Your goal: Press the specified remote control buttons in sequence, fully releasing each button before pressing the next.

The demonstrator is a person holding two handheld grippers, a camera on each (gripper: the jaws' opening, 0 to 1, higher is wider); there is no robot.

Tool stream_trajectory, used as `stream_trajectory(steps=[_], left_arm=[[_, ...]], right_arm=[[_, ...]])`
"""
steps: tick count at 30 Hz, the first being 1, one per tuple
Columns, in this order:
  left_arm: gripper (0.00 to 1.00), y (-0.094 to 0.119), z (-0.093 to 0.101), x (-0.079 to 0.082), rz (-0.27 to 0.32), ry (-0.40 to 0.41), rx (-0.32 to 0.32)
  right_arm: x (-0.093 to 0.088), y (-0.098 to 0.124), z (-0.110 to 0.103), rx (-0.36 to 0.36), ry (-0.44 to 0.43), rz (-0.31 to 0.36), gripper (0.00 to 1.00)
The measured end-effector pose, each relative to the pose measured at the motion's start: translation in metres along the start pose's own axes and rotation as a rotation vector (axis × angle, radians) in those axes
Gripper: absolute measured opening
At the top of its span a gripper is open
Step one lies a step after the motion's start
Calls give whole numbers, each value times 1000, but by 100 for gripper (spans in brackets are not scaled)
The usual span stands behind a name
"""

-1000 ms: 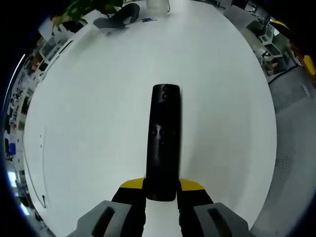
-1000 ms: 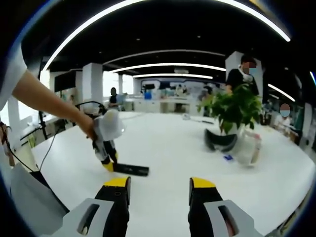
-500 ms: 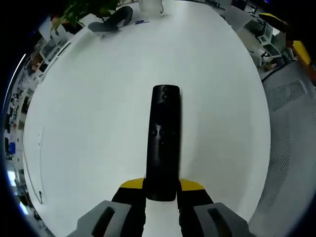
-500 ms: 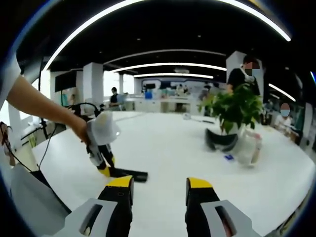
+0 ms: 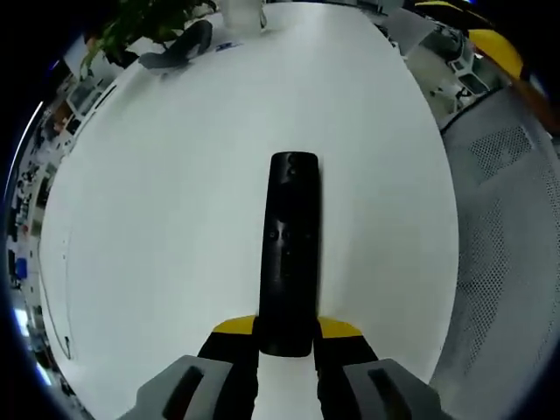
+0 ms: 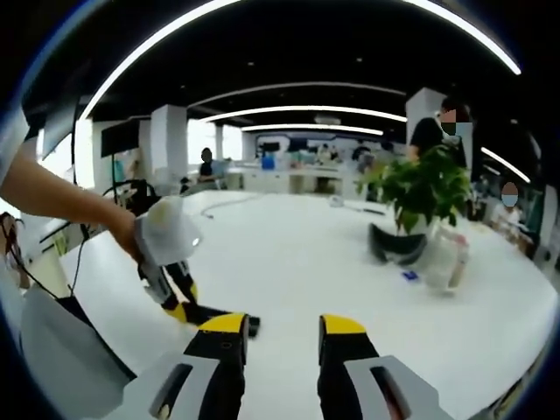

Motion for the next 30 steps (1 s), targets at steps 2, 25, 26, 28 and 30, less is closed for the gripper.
stream_trajectory(steps=[2,25,26,28,30], left_arm=[[23,1,6,0,3,-8,-1],[23,16,51,-6,7,9,5],[23,17,54,-6,11,11,5],[23,18,57,-7,19,14,5],[23,20,62,-8,27,21,4]], right_arm=[[0,0,-1,7,-1,0,27],[-2,6,-6,56,-78,10,6],[-3,7,-4,45,-69,4,4],[-5,7,-4,29,-48,-18,0],[-6,7,-5,25,-37,-26,0]])
Point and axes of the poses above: the point that each gripper's makers call its tool centre point, and the gripper's own axes: y roughly backward along the fingers, z roughly to its right, x roughly out of its top, the point moved 5 cm from there along y, roughly backward along the fingers, and after that the axes turned 14 degrees about x, right-handed, at the moved point
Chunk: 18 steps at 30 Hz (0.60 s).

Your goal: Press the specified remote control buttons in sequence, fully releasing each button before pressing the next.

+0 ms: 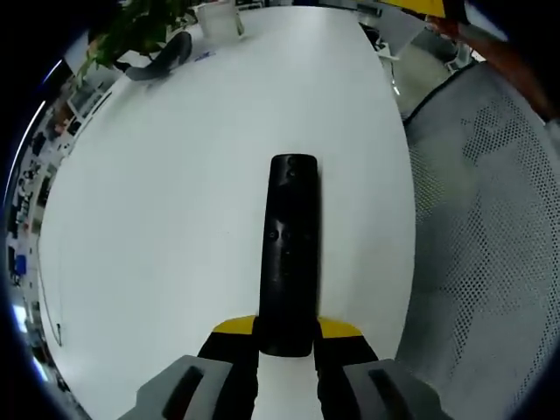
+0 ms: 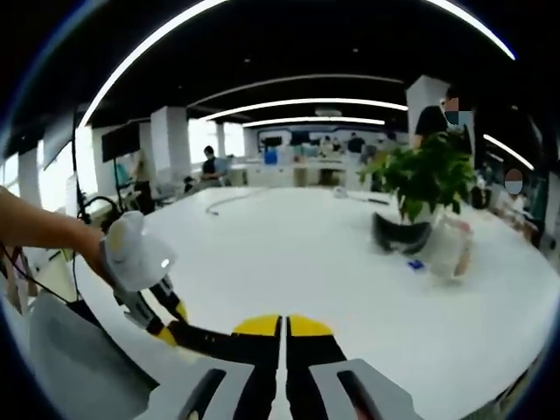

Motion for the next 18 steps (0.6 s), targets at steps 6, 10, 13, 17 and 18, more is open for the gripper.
stream_trajectory(steps=[6,10,13,17,18], left_arm=[[23,4,12,-1,10,8,0],[23,6,20,-1,17,-4,-3],[23,7,23,-2,23,-6,-3],[23,9,27,-3,31,-1,-3],[23,9,28,-3,33,0,-3]], right_arm=[[-1,0,1,-7,15,-14,0],[-1,0,1,-6,-12,-7,0],[-2,-1,-1,3,-17,-15,0],[-4,-3,-2,2,-2,-40,0],[-5,-4,-3,7,-4,-43,0]])
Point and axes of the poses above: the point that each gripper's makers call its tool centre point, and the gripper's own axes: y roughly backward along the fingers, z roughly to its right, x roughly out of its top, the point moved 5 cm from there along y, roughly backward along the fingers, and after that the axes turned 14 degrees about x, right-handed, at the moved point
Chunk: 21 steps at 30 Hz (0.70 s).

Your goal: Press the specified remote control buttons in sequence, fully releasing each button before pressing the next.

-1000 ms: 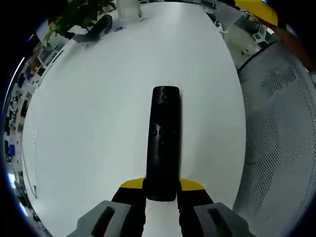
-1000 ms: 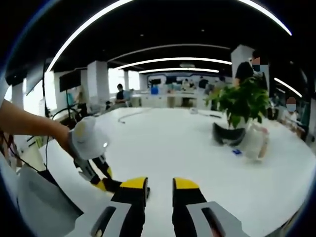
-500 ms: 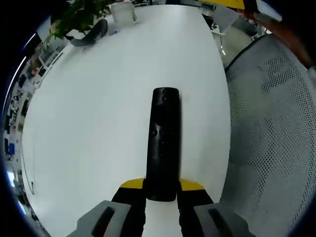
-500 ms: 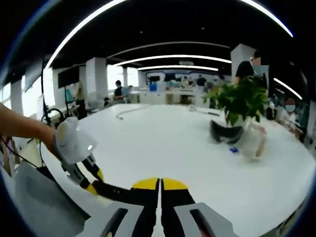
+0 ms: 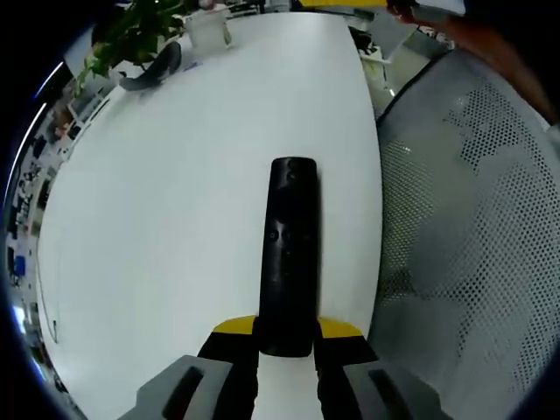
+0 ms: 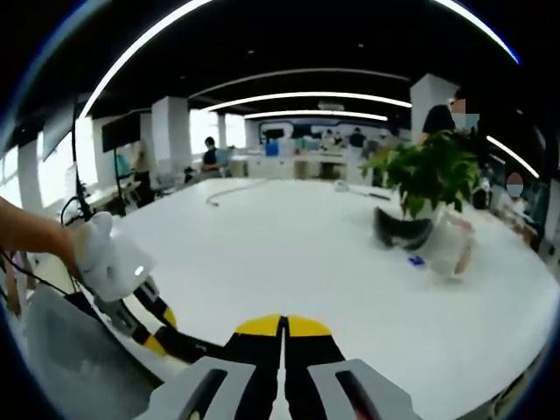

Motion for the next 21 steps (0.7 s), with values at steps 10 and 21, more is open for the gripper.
stream_trajectory(steps=[10,21], left_arm=[[23,4,13,-2,19,31,7],[23,8,23,-10,151,116,21]], right_arm=[[-2,-3,-5,29,4,-19,0],[0,-9,-8,64,-11,-36,0]])
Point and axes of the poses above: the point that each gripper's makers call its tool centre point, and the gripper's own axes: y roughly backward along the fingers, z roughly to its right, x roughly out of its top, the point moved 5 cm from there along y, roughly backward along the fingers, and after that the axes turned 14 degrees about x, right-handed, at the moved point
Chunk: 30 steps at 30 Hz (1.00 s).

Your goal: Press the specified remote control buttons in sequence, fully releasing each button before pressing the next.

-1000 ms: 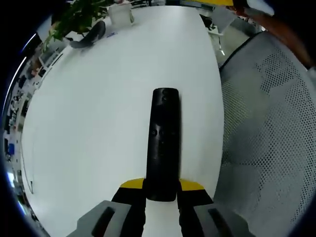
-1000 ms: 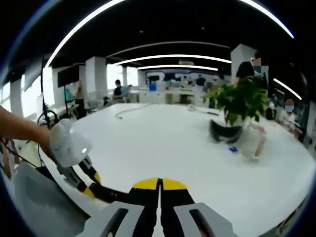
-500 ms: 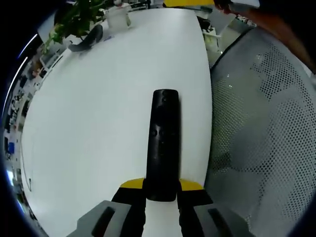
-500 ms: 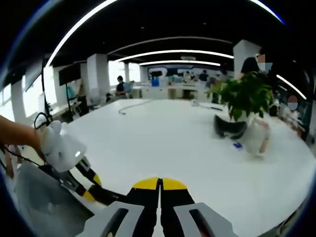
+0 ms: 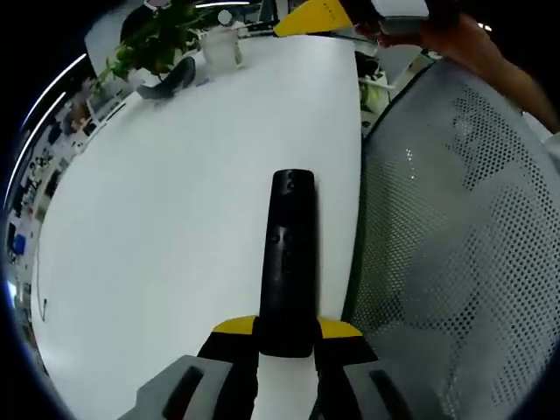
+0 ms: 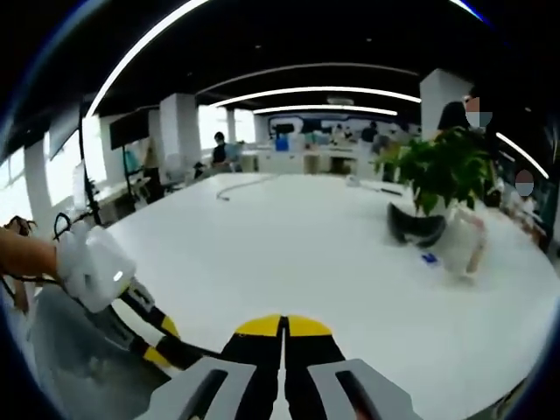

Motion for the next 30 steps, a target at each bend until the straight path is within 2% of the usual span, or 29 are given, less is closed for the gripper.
stream_trajectory(steps=[2,5,8,9,11,12,13,18,20,23,26,27,28,29,30], left_arm=[[23,0,1,-2,36,22,2],[23,1,2,-4,66,43,4],[23,1,4,-5,90,52,10],[23,1,5,-6,99,58,14],[23,1,7,-6,138,86,19],[24,2,9,-7,157,119,24],[24,2,9,-8,163,107,28],[23,2,12,-7,182,123,31],[24,3,12,-8,195,131,32],[24,3,13,-11,257,148,36],[24,3,13,-9,255,120,29],[24,3,13,-8,257,125,27],[24,2,13,-7,267,128,24],[24,1,14,-7,273,129,24],[24,0,14,-6,278,130,20]], right_arm=[[-4,-3,-2,31,-14,-45,0],[-4,-6,-6,67,-24,-55,0],[-12,-13,-3,92,-69,-146,0],[-13,-19,-4,125,-96,-179,0],[-10,-29,-10,201,-176,-196,0],[-8,-32,-11,219,-213,-205,0],[-5,-37,-13,244,-273,-215,0],[2,-52,-15,319,-378,-283,0],[-2,-62,-11,325,-442,-303,0],[-18,-68,-10,339,-514,-362,0],[-40,-70,-11,344,-523,-393,0],[-53,-68,-10,325,-547,-415,0],[-58,-66,-8,282,-618,-479,0],[-60,-65,-7,287,-617,-504,0],[-64,-66,-2,255,-621,-503,0]])
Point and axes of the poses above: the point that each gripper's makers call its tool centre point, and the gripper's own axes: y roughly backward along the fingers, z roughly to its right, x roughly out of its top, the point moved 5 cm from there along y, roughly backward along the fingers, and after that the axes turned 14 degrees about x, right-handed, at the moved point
